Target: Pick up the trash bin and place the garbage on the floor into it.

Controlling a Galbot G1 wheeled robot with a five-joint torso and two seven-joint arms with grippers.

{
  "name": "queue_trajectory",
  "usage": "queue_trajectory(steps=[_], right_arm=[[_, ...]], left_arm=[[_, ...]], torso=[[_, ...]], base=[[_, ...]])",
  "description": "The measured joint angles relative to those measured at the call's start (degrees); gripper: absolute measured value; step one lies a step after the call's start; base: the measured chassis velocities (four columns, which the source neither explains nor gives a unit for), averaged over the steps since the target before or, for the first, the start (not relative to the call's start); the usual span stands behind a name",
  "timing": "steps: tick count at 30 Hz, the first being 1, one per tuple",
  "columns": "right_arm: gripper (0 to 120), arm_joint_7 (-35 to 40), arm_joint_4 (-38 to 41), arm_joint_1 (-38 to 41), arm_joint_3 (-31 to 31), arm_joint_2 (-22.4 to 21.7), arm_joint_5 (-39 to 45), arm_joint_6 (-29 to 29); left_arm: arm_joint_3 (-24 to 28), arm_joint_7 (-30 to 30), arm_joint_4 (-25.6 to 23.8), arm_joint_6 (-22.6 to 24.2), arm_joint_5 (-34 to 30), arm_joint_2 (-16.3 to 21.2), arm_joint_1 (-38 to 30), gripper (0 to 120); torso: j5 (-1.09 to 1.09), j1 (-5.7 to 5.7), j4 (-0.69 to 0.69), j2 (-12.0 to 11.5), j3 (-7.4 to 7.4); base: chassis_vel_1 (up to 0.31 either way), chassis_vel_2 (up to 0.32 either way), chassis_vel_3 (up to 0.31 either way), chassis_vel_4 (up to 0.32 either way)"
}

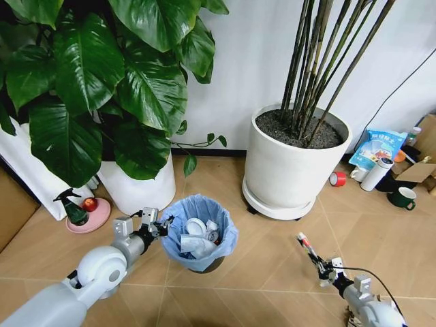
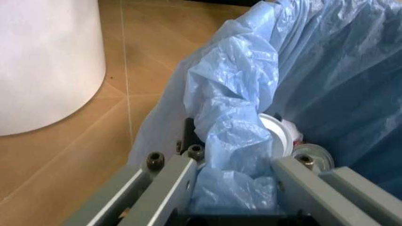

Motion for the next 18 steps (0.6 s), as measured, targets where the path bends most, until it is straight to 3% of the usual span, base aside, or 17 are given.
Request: queue_trajectory(steps=[5,11,18], right_arm=[[0,-11.5,9.5,-0.7,0.2,-2.0,7.9,3.5],[0,-18.2,17.8,2.7,-1.8,-3.8,14.9,2.8],[0,-22.3,18.6,17.6,-8.5,-2.9,18.6,-1.2]], left_arm=[[1.4,0.0,1.2,0.0,-0.2,-0.5,-1.7,1],[2.9,0.0,1.8,-0.2,0.0,-1.1,-2.5,1],[4.1,0.6,3.1,-0.4,-0.1,-2.3,-4.0,1]], torso=[[0.01,0.00,0.01,0.0,0.00],[0.00,0.00,0.01,0.0,0.00],[0.01,0.00,0.03,0.0,0.01]], base=[[0.000,0.000,0.000,0.000],[0.000,0.000,0.000,0.000],[0.000,0.000,0.000,0.000]])
